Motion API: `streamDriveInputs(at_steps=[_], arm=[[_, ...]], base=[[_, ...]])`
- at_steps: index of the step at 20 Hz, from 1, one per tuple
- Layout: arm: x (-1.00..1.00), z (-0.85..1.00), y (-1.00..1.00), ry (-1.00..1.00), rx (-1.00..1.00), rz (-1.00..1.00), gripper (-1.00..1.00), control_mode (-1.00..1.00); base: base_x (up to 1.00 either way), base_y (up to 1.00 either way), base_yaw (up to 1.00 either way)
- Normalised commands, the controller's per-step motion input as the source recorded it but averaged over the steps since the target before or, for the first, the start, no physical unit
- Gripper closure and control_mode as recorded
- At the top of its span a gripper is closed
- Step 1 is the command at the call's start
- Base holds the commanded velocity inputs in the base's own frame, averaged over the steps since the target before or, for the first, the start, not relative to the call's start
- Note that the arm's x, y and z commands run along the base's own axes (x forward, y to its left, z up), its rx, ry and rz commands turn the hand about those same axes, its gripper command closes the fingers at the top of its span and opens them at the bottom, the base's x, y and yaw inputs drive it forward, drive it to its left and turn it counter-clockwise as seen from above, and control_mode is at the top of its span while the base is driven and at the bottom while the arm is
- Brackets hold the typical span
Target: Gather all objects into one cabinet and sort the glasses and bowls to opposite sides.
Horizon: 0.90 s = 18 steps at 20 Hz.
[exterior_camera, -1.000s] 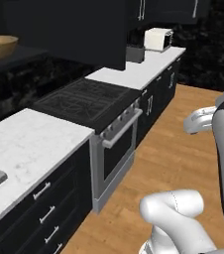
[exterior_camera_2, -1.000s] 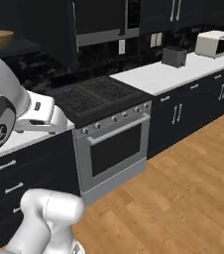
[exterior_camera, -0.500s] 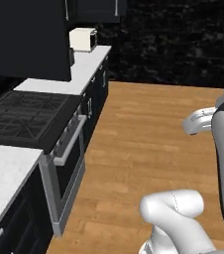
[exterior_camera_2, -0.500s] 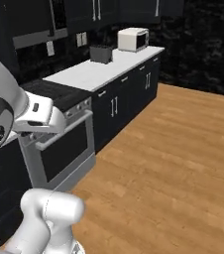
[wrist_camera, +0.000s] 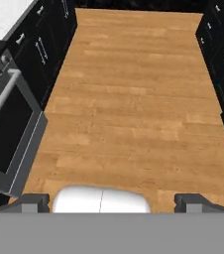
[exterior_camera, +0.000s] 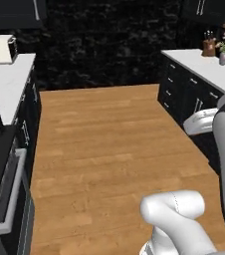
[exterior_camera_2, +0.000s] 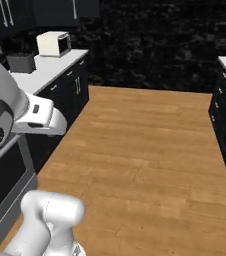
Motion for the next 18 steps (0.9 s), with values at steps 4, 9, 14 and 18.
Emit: streamDriveInputs(at_steps=[4,9,14,18], arm=[[0.0,0.0,0.0,0.0,0.0,0.0,-1.0,1.0],[0.0,0.0,0.0,0.0,0.0,0.0,-1.0,1.0],[0.0,0.0,0.0,0.0,0.0,0.0,-1.0,1.0],[0.0,0.0,0.0,0.0,0.0,0.0,-1.0,1.0]], base=[[1.0,-0.04,-0.18],[1.0,-0.22,-0.03],[1.0,-0.46,0.0],[1.0,-0.56,0.0]])
